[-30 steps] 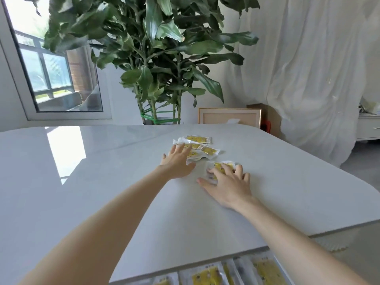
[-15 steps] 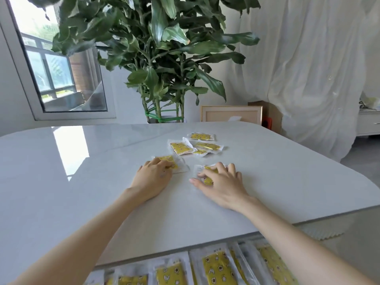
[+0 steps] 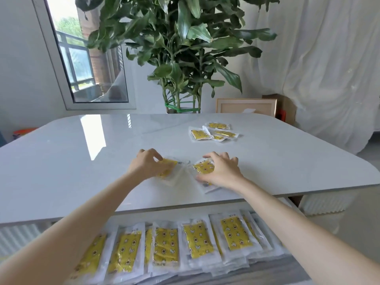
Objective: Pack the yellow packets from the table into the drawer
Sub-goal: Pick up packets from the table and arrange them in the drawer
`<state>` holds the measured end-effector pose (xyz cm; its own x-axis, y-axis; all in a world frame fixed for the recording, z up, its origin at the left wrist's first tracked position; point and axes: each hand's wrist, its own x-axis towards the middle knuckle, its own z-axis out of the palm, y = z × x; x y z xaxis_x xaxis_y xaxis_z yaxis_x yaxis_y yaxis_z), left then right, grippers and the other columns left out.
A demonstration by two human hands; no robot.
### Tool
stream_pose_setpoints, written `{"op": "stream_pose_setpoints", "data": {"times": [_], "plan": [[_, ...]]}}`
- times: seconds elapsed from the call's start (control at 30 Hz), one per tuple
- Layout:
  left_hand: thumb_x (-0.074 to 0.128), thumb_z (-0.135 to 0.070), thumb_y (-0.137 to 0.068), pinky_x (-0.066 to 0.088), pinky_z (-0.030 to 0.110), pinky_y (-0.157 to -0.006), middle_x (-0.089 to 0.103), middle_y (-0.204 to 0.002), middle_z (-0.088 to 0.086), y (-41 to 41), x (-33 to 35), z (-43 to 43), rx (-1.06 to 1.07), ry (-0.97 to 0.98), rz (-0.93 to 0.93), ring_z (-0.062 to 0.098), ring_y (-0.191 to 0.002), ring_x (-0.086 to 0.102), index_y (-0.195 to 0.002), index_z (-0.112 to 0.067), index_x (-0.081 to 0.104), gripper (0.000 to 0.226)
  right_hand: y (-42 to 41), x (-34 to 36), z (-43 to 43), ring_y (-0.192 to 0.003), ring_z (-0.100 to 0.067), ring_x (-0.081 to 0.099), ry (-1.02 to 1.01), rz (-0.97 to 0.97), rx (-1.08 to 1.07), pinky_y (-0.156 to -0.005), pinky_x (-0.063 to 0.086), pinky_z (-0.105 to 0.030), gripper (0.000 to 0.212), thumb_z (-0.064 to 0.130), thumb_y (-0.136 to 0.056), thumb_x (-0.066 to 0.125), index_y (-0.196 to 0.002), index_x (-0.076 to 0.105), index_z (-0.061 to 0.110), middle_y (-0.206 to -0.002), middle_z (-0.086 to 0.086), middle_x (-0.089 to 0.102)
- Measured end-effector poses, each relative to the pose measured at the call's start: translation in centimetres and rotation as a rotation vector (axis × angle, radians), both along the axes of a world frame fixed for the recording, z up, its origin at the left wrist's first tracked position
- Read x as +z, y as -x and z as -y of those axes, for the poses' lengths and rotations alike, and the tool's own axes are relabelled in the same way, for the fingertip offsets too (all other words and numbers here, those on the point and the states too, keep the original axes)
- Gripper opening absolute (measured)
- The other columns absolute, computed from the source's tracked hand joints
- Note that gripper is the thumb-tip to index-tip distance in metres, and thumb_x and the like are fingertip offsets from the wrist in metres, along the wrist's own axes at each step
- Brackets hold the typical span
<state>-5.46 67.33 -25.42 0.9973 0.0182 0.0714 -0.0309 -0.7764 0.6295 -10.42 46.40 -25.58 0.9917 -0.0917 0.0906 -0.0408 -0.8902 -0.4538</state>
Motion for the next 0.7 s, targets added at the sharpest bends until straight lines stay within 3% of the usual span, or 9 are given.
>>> {"op": "stream_pose_setpoints", "data": {"times": [0.07, 0.1, 0.2, 0.37, 0.47, 0.53, 0.63, 0.7], "plan": [[0.083, -0.045, -0.047, 0.052, 0.037, -0.090, 0.049, -0.122, 0.005, 0.4, 0.4, -0.1, -0.019, 0.089, -0.151, 0.025, -0.110, 0.053, -0.117, -0.022, 0.056, 0.078, -0.1, 0.6, -0.2, -0.129, -0.032, 0.031, -0.046, -0.134, -0.073, -0.097, 0.036, -0.039, 0.089, 0.048, -0.067, 0.076, -0.142, 0.030, 0.030, -0.138, -0.006, 0.036], [0.085, -0.042, -0.045, 0.050, 0.036, -0.093, 0.048, -0.127, 0.006, 0.5, 0.5, 0.0, -0.029, 0.105, -0.179, 0.025, -0.113, 0.052, -0.124, -0.022, 0.053, 0.088, -0.3, 0.8, -0.2, -0.131, -0.031, 0.032, -0.087, -0.173, -0.094, -0.101, 0.035, -0.038, 0.097, 0.047, -0.066, 0.079, -0.145, 0.026, 0.027, -0.141, -0.007, 0.035], [0.085, -0.027, -0.064, 0.044, 0.028, -0.092, 0.043, -0.136, 0.007, 0.7, 0.6, 0.4, -0.049, 0.083, -0.184, 0.024, -0.120, 0.047, -0.135, -0.018, 0.046, 0.081, -0.4, 1.2, 0.0, -0.131, -0.027, 0.040, -0.199, -0.202, -0.109, -0.103, 0.039, -0.035, 0.108, 0.045, -0.062, 0.085, -0.146, 0.023, 0.016, -0.144, -0.007, 0.037], [0.082, -0.016, -0.069, 0.044, 0.028, -0.086, 0.039, -0.140, 0.007, 1.9, 0.4, 0.5, -0.091, 0.160, -0.202, 0.025, -0.119, 0.047, -0.142, -0.024, 0.035, 0.087, 0.8, 0.9, 0.2, -0.121, -0.023, 0.049, -0.272, -0.146, -0.127, -0.097, 0.045, -0.034, 0.100, 0.039, -0.063, 0.087, -0.141, 0.029, 0.014, -0.136, -0.005, 0.047], [0.072, -0.009, -0.078, 0.047, 0.025, -0.070, 0.046, -0.126, 0.008, 3.3, 0.2, 0.4, -0.115, 0.257, -0.144, 0.021, -0.091, 0.054, -0.143, -0.028, 0.031, 0.079, 1.7, 0.7, 0.3, -0.120, -0.022, 0.051, -0.312, -0.139, -0.119, -0.096, 0.047, -0.034, 0.087, 0.033, -0.070, 0.083, -0.139, 0.035, 0.014, -0.138, -0.003, 0.047], [0.068, -0.008, -0.082, 0.047, 0.021, -0.059, 0.050, -0.111, 0.008, 4.2, 0.2, 0.2, -0.116, 0.315, -0.135, 0.016, -0.073, 0.054, -0.145, -0.030, 0.026, 0.079, 2.0, 0.5, 0.6, -0.114, -0.021, 0.056, -0.384, -0.153, -0.103, -0.095, 0.049, -0.036, 0.067, 0.031, -0.074, 0.079, -0.130, 0.046, 0.014, -0.131, -0.003, 0.055], [0.067, -0.010, -0.085, 0.049, 0.025, -0.065, 0.060, -0.110, 0.013, 5.9, 0.3, -0.3, -0.114, 0.389, -0.178, 0.022, -0.080, 0.060, -0.147, -0.032, 0.021, 0.081, 3.3, 0.8, 0.6, -0.099, -0.018, 0.064, -0.517, -0.190, -0.027, -0.089, 0.049, -0.031, 0.025, 0.022, -0.083, 0.071, -0.104, 0.063, 0.012, -0.109, -0.005, 0.068], [0.067, -0.010, -0.086, 0.053, 0.030, -0.070, 0.065, -0.107, 0.013, 7.5, 0.6, -0.8, -0.121, 0.445, -0.202, 0.024, -0.082, 0.063, -0.147, -0.033, 0.021, 0.080, 4.9, 1.5, 0.4, -0.092, -0.017, 0.064, -0.600, -0.239, 0.019, -0.086, 0.048, -0.029, 0.018, 0.018, -0.086, 0.068, -0.101, 0.065, 0.009, -0.101, -0.006, 0.070]]}}
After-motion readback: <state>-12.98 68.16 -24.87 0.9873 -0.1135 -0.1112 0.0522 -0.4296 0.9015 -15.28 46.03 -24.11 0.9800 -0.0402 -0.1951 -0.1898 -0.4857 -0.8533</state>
